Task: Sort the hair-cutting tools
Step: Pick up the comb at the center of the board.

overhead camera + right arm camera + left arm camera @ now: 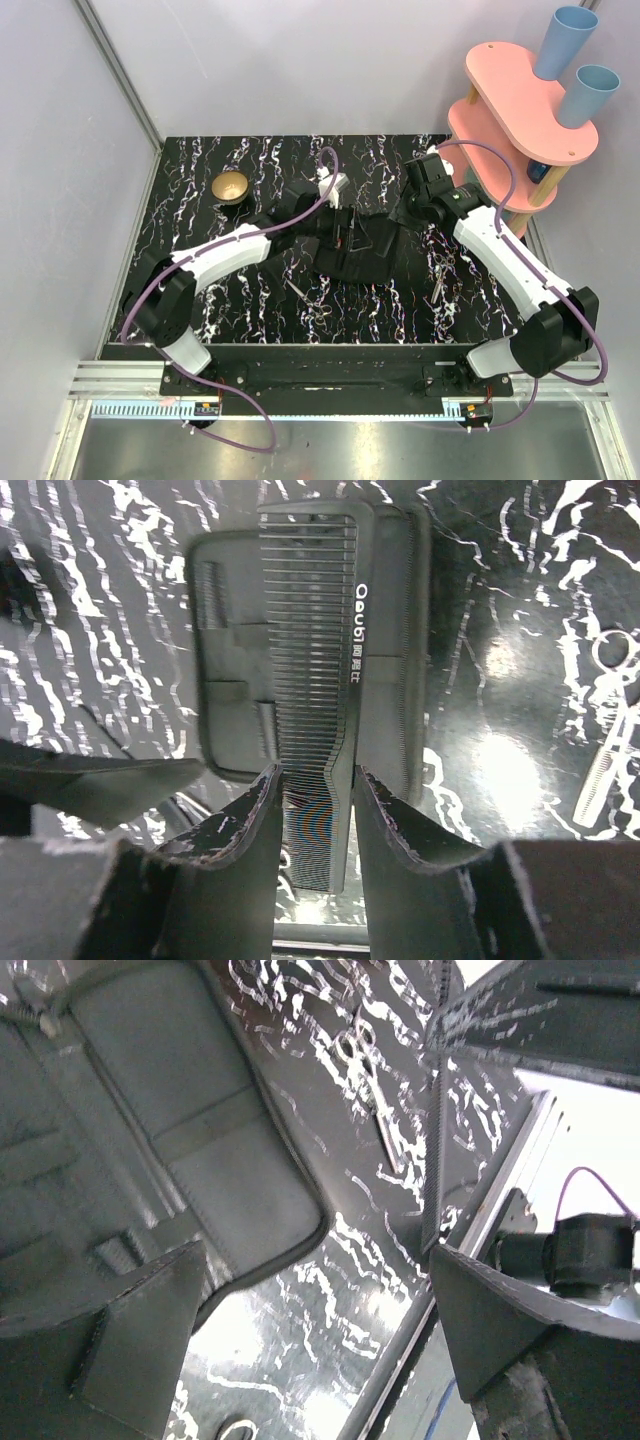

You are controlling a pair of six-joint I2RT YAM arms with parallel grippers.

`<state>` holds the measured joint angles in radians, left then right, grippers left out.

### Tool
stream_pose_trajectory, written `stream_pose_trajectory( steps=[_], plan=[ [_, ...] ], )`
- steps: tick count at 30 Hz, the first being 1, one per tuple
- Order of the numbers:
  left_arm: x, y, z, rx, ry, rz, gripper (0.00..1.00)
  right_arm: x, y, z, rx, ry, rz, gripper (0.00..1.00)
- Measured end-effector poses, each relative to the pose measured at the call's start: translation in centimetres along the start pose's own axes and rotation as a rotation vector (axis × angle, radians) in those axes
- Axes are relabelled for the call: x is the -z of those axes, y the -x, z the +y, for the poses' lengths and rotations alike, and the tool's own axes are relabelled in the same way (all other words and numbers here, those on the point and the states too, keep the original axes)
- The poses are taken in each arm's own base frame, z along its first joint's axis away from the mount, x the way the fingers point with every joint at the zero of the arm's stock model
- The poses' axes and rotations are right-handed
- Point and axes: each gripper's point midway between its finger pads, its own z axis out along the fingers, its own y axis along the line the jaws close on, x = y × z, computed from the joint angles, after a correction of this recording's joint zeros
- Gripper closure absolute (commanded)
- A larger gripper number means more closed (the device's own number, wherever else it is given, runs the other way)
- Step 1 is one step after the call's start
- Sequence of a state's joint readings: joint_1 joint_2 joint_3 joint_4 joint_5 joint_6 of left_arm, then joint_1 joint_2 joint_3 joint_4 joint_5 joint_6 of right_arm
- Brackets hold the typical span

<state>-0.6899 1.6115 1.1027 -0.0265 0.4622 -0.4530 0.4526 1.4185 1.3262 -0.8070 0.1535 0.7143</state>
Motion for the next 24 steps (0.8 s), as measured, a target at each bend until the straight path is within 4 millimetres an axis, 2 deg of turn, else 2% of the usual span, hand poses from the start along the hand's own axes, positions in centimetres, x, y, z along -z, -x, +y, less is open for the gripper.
stream_pose_trajectory(
  steps=[6, 9, 13, 16, 17, 20, 21, 22, 23, 24],
  plan=[
    [-1.9, 1.8, -0.8, 0.036, -0.038, -0.045, 0.05, 0.6, 0.9, 2.1, -0.045, 0.08, -0.011, 0.61],
    [-2.5, 2.1, -1.1, 0.052, -0.055, -0.052, 0.11, 0.7, 0.9, 2.7, -0.059, 0.105, -0.006, 0.61],
    [-3.0, 2.1, -1.9, 0.066, -0.091, -0.051, 0.25, 0.7, 0.9, 3.0, -0.069, 0.121, -0.003, 0.61],
    [-3.3, 1.7, -2.4, 0.074, -0.11, -0.041, 0.41, 0.8, 0.9, 3.3, -0.076, 0.131, 0.002, 0.61],
    [-3.3, 1.6, -2.6, 0.075, -0.117, -0.036, 0.53, 0.8, 0.9, 3.3, -0.078, 0.133, 0.001, 0.61],
    [-3.6, 1.3, -3.0, 0.083, -0.129, -0.026, 0.74, 0.8, 1.1, 3.6, -0.083, 0.143, -0.005, 0.61],
    [-3.6, 1.3, -3.1, 0.086, -0.132, -0.024, 0.87, 0.8, 1.1, 3.6, -0.084, 0.143, -0.006, 0.61],
    [-3.7, 1.4, -3.1, 0.082, -0.135, -0.024, 0.94, 0.8, 1.1, 3.6, -0.086, 0.144, -0.006, 0.6],
    [-3.7, 1.4, -3.2, 0.086, -0.138, -0.024, 1.0, 0.8, 1.1, 3.7, -0.088, 0.145, -0.007, 0.59],
    [-3.7, 1.5, -3.3, 0.081, -0.141, -0.026, 1.0, 0.8, 1.2, 3.7, -0.09, 0.147, -0.007, 0.54]
  ],
)
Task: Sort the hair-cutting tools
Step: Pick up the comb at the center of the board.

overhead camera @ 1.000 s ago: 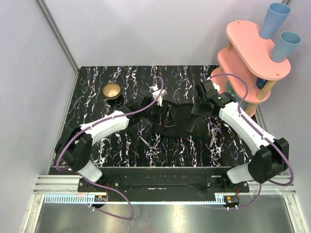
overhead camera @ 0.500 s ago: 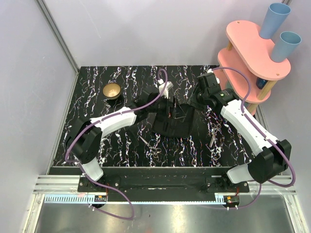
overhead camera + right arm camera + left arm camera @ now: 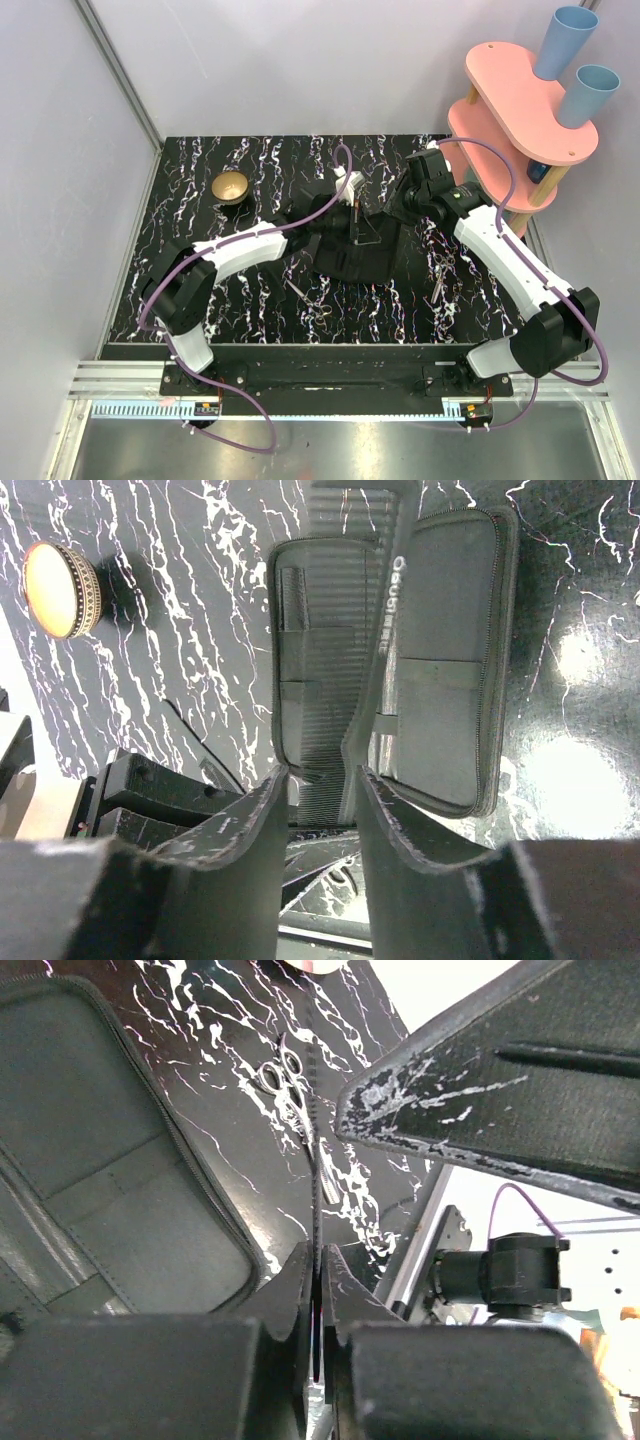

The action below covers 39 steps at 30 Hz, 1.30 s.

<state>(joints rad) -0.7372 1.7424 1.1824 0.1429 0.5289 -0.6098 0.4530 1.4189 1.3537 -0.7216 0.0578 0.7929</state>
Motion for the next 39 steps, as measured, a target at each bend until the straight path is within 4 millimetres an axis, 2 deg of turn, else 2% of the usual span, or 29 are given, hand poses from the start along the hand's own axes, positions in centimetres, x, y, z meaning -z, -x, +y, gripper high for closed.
stream_pose_trajectory(
  steps=[2, 3, 7, 10, 13, 16, 21, 25, 29, 32, 36, 39],
  plan=[
    [0.0, 0.1, -0.1, -0.002, -0.002, -0.002, 1.0, 0.0, 0.0, 0.0, -0.004, 0.001, 0.0, 0.46],
    [0.0, 0.1, -0.1, -0.004, -0.003, -0.002, 1.0, 0.0, 0.0, 0.1, -0.006, 0.003, -0.001, 0.34],
    [0.1, -0.2, 0.2, -0.012, 0.012, 0.013, 1.0, -0.3, -0.2, 0.2, 0.003, 0.02, 0.004, 0.14],
    [0.3, -0.6, 0.8, -0.034, 0.045, 0.039, 1.0, 0.3, 0.1, 0.3, 0.052, 0.035, -0.013, 0.08],
    [1.1, -1.3, 1.4, -0.051, 0.086, 0.081, 1.0, 1.7, 1.0, 0.8, 0.126, 0.069, -0.047, 0.06],
    [2.6, -1.5, 1.3, -0.056, 0.1, 0.11, 1.0, 3.7, 2.8, 2.3, 0.213, 0.134, -0.087, 0.05],
    [7.4, 1.0, -0.1, -0.041, 0.034, 0.088, 1.0, 7.4, 6.1, 4.3, 0.343, 0.29, -0.136, 0.05],
    [11.6, 3.1, -2.1, -0.06, -0.033, 0.056, 1.0, 9.8, 7.6, 5.3, 0.431, 0.433, -0.135, 0.05],
    [14.5, 2.7, -5.8, -0.117, -0.133, 0.089, 1.0, 12.8, 6.7, 8.4, 0.523, 0.647, -0.077, 0.05],
    [16.6, 1.8, -8.5, -0.159, -0.211, 0.115, 1.0, 15.0, 5.2, 10.7, 0.572, 0.834, 0.007, 0.06],
    [19.0, 0.9, -11.3, -0.22, -0.297, 0.122, 1.0, 16.6, 3.0, 11.7, 0.593, 1.005, 0.138, 0.06],
    [20.6, 0.3, -13.0, -0.275, -0.357, 0.117, 1.0, 17.4, 2.1, 11.8, 0.595, 1.075, 0.193, 0.09]
  ],
)
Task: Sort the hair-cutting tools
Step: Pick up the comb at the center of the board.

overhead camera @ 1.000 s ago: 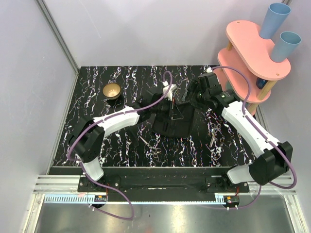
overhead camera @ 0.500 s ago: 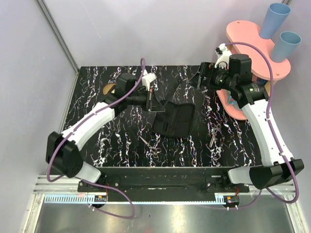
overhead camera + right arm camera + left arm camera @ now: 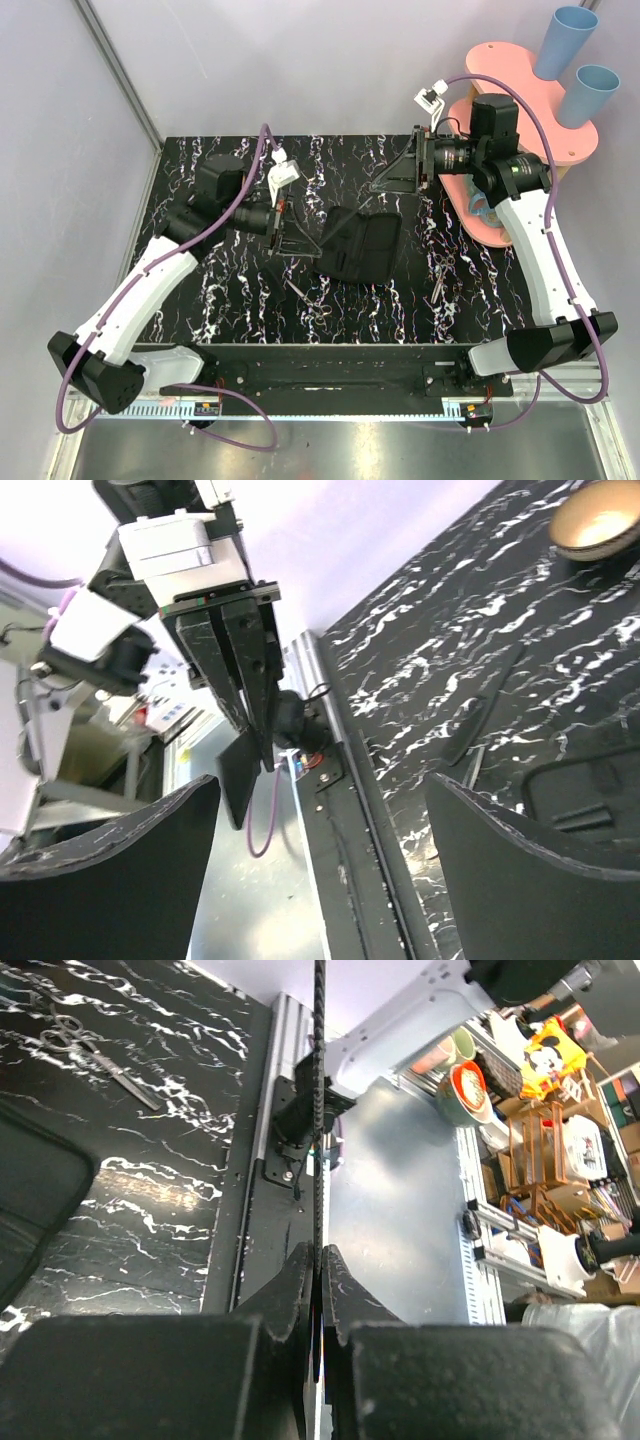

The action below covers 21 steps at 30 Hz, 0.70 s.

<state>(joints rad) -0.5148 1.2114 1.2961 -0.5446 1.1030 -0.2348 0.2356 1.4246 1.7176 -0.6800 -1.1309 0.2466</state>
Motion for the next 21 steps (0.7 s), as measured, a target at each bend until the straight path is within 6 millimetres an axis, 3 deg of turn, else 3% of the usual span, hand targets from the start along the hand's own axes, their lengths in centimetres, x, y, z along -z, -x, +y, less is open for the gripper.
stream_pose_trajectory(
  steps=[4, 13, 21],
  plan=[
    [0.4, -0.7, -1.4, -0.024, -0.055, 0.011, 1.0, 0.0, -0.3, 1.5, -0.005, 0.086, 0.022, 0.14],
    [0.3, -1.5, -1.7, -0.016, -0.093, 0.036, 1.0, -1.5, -2.1, 4.7, -0.002, 0.223, 0.1, 0.27],
    [0.3, -1.6, -1.7, -0.02, -0.093, 0.037, 1.0, -1.8, -2.9, 5.0, -0.017, 0.251, 0.125, 0.4]
  ],
)
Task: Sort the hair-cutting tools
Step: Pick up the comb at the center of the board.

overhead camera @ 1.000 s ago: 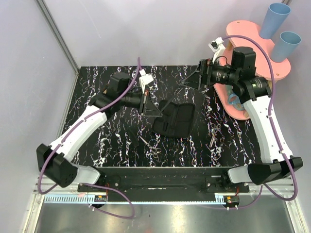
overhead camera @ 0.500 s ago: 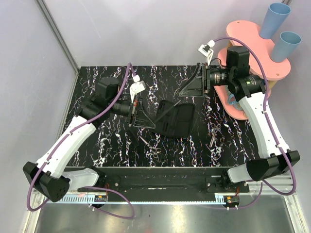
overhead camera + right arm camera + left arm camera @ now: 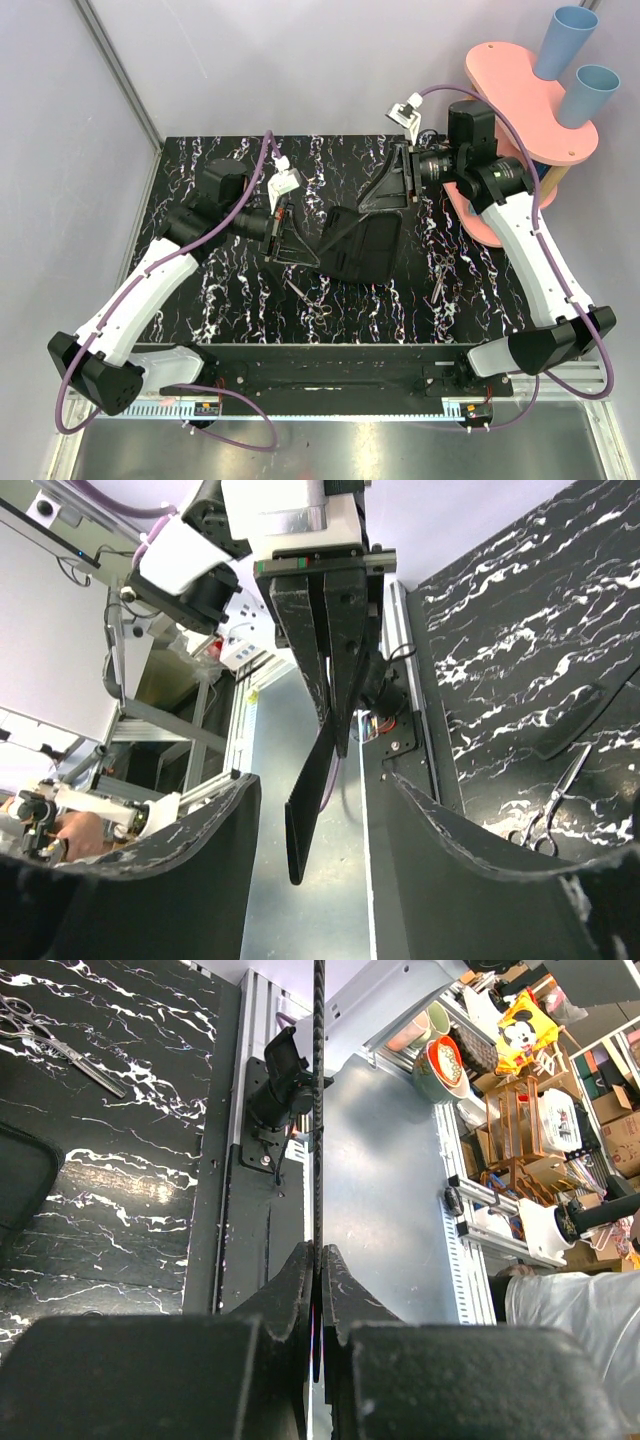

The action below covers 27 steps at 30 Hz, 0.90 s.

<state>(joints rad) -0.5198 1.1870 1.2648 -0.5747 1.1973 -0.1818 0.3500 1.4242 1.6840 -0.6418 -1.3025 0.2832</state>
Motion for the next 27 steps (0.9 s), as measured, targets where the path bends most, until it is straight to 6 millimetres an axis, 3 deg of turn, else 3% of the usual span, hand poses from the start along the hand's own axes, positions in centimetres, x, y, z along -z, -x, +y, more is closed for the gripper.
stream_pose_trajectory(
  steps=[4, 8, 11, 14, 17, 18, 22, 24, 27],
  plan=[
    [-0.1, -0.1, 0.2, 0.003, 0.001, 0.005, 1.0, -0.2, -0.6, 0.1, -0.016, 0.005, 0.016, 0.41],
    [-0.2, -0.4, 0.7, 0.013, 0.003, 0.011, 1.0, -0.4, -1.1, 0.0, -0.03, 0.006, 0.031, 0.54],
    [-0.3, -0.7, 1.0, 0.028, 0.008, 0.018, 1.0, -0.7, -1.6, -0.5, -0.055, 0.005, 0.047, 0.59],
    [-0.3, -0.9, 1.3, 0.038, 0.013, 0.023, 1.0, -0.9, -2.0, -1.2, -0.079, -0.005, 0.061, 0.73],
    [-0.3, -0.9, 1.4, 0.04, 0.017, 0.023, 0.98, -0.9, -2.3, -1.9, -0.091, -0.022, 0.067, 0.94],
    [-0.3, -0.9, 1.4, 0.04, 0.019, 0.023, 0.86, -0.9, -2.4, -1.9, -0.095, -0.025, 0.07, 1.0],
    [-0.4, -0.9, 1.5, 0.045, 0.025, 0.023, 0.14, -0.9, -2.6, -2.6, -0.094, -0.063, 0.069, 1.0],
    [-0.4, -0.9, 1.9, 0.044, 0.047, 0.021, 0.02, -0.9, -2.6, -3.2, -0.099, -0.096, 0.067, 1.0],
    [-0.2, -0.8, 3.4, 0.043, 0.129, 0.011, 0.01, -0.8, -2.7, -4.8, -0.105, -0.179, 0.06, 1.0]
  ],
)
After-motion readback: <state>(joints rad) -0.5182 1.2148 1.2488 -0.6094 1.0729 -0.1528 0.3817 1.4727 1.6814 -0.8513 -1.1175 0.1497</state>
